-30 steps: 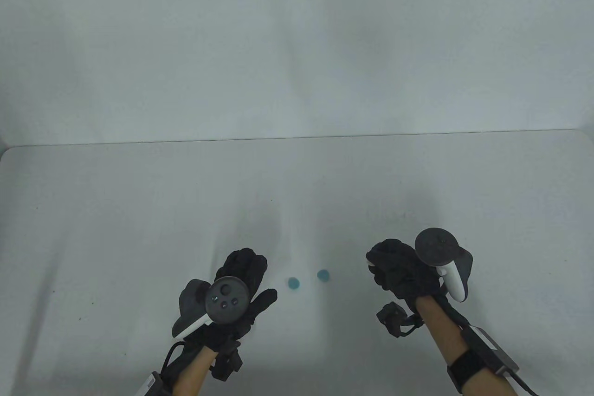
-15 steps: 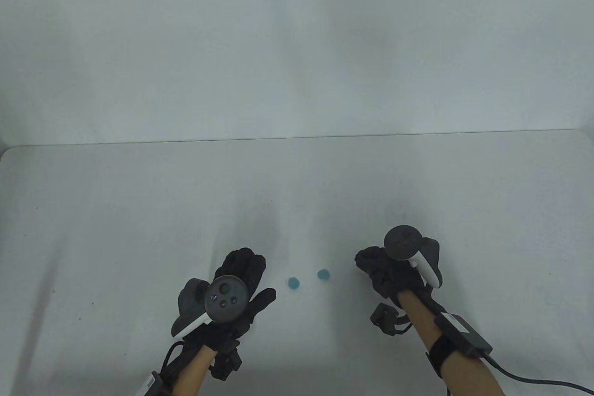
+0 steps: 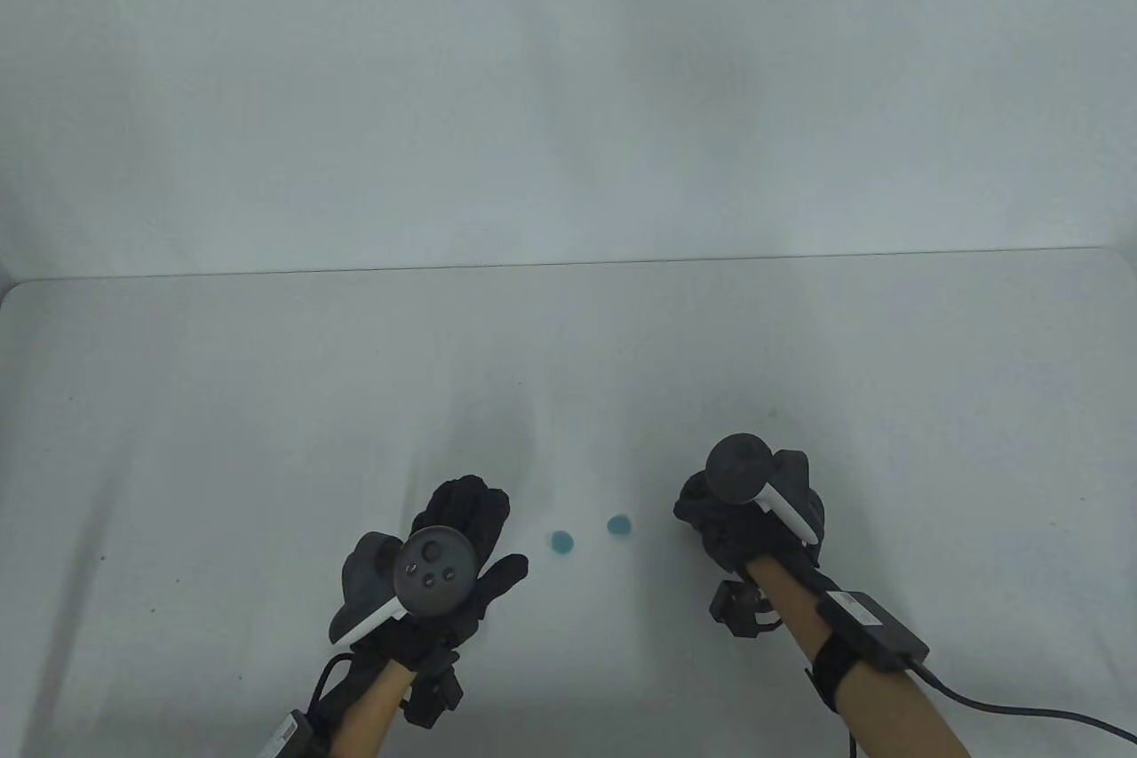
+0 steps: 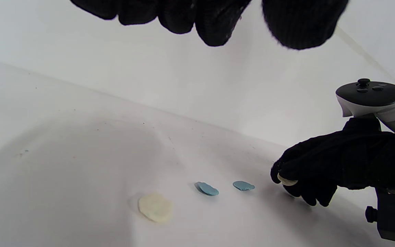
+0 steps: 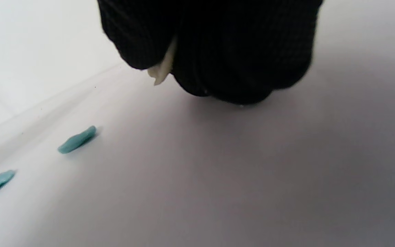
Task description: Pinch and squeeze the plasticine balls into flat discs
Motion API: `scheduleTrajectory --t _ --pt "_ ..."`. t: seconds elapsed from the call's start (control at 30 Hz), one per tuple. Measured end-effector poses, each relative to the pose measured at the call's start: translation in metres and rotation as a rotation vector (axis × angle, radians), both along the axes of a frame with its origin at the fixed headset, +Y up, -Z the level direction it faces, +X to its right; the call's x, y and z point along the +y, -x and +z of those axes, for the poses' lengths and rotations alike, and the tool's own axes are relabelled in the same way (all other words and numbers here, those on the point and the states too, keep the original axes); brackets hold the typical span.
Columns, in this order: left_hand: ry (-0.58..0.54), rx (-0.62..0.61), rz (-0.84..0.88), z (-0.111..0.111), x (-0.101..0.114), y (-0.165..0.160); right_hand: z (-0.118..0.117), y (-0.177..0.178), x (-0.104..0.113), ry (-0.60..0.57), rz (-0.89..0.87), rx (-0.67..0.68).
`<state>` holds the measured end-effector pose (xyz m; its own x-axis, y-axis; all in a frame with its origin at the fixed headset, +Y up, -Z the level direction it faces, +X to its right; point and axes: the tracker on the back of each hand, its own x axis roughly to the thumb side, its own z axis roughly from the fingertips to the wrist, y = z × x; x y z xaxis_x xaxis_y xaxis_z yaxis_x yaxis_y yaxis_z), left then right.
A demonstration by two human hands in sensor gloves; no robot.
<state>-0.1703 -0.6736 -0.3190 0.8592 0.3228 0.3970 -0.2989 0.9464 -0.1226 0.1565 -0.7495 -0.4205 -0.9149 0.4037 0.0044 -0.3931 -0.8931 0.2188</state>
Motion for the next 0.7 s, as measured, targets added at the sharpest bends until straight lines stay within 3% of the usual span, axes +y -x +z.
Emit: scheduleTrajectory --t 0.7 --pt "0.003 0.001 -0.007 -0.001 0.000 0.000 -0.011 0.005 0.008 0.130 0.010 0.061"
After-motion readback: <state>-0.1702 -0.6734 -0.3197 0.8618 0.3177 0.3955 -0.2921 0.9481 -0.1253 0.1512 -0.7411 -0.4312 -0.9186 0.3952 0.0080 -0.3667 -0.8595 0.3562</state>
